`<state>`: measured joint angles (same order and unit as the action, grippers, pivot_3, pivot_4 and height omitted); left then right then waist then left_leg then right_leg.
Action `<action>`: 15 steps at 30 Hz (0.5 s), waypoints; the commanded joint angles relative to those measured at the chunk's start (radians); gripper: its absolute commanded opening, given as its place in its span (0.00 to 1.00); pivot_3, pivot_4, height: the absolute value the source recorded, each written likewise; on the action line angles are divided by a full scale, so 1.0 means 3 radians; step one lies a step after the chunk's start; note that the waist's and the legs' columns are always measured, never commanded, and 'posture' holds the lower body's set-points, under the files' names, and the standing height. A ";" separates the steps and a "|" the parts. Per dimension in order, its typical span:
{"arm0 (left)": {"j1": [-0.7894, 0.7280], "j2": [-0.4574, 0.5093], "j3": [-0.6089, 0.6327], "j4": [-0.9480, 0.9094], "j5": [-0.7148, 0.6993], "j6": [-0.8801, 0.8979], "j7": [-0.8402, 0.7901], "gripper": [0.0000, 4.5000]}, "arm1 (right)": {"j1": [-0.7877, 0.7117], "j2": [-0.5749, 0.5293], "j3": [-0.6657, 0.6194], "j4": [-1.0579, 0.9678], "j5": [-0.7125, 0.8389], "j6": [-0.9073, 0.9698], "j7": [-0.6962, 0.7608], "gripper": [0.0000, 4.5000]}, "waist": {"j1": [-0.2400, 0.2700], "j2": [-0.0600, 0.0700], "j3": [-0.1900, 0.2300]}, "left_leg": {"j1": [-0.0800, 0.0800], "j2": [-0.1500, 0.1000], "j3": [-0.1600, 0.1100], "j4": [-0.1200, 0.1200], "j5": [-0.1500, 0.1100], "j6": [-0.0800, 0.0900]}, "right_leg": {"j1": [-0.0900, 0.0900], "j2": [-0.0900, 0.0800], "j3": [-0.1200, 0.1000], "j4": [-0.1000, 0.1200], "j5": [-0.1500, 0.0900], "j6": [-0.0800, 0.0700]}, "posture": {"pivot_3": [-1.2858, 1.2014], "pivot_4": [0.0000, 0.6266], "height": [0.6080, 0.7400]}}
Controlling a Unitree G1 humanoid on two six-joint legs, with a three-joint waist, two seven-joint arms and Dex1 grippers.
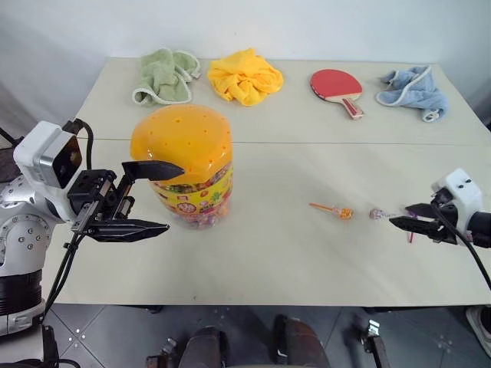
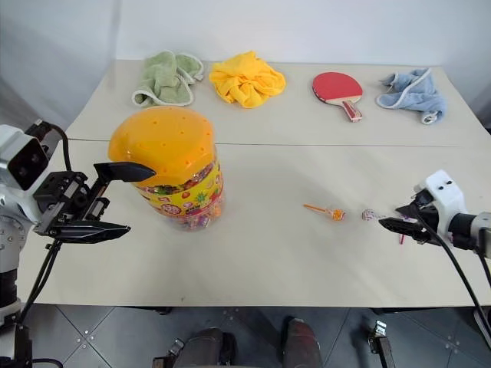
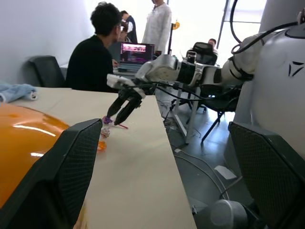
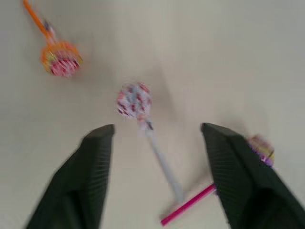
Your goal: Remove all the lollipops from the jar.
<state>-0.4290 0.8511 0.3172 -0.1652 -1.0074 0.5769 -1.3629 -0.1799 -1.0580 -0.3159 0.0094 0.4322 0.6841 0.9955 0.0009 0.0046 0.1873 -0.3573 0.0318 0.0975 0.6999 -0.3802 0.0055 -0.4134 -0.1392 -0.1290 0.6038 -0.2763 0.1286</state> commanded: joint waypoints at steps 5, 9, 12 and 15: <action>0.0375 0.0323 0.0488 0.0253 0.0429 -0.0207 0.0183 1.00 | -0.0133 0.0486 -0.0454 -0.0390 0.0780 -0.0732 0.0730 0.99 | -0.0008 0.0000 0.0000 | 0.0008 0.0002 0.0000 -0.0001 0.0000 0.0000 | 0.0005 0.0002 0.0001 0.0002 0.0000 0.0000 | 0.52 0.24 1.00; 0.0675 0.0410 0.0622 0.0472 0.0762 -0.0500 0.0172 1.00 | -0.0255 0.0767 -0.0112 -0.0635 0.0763 -0.0966 0.0790 0.99 | -0.0010 0.0003 -0.0002 | 0.0016 0.0002 0.0005 -0.0001 0.0000 0.0000 | 0.0009 0.0003 0.0008 0.0004 -0.0001 -0.0001 | 0.52 0.24 1.00; 0.1028 0.0310 0.0682 0.0538 0.1073 -0.0832 0.0249 1.00 | -0.0289 0.1064 0.0288 -0.0767 0.0625 -0.1202 0.0787 0.99 | -0.0002 0.0001 -0.0001 | 0.0012 0.0002 0.0004 -0.0001 0.0000 0.0000 | 0.0007 0.0003 0.0007 0.0003 -0.0001 -0.0001 | 0.52 0.24 1.00; 0.1335 0.0051 0.0675 0.0464 0.1282 -0.1093 0.0466 1.00 | -0.0268 0.1343 0.0662 -0.0633 0.0296 -0.1689 0.0830 0.99 | -0.0008 0.0001 -0.0001 | 0.0008 0.0002 0.0002 -0.0006 -0.0005 -0.0003 | 0.0000 0.0002 0.0004 0.0007 0.0000 -0.0001 | 0.52 0.24 1.00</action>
<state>-0.0491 0.8859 0.5020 0.0059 -0.6549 0.3011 -1.2568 -0.2647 -0.6701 -0.1465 -0.1875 0.5657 0.2657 1.2328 -0.0016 0.0048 0.1869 -0.3546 0.0323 0.0982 0.6976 -0.3822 0.0045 -0.4136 -0.1385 -0.1281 0.6058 -0.2764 0.1284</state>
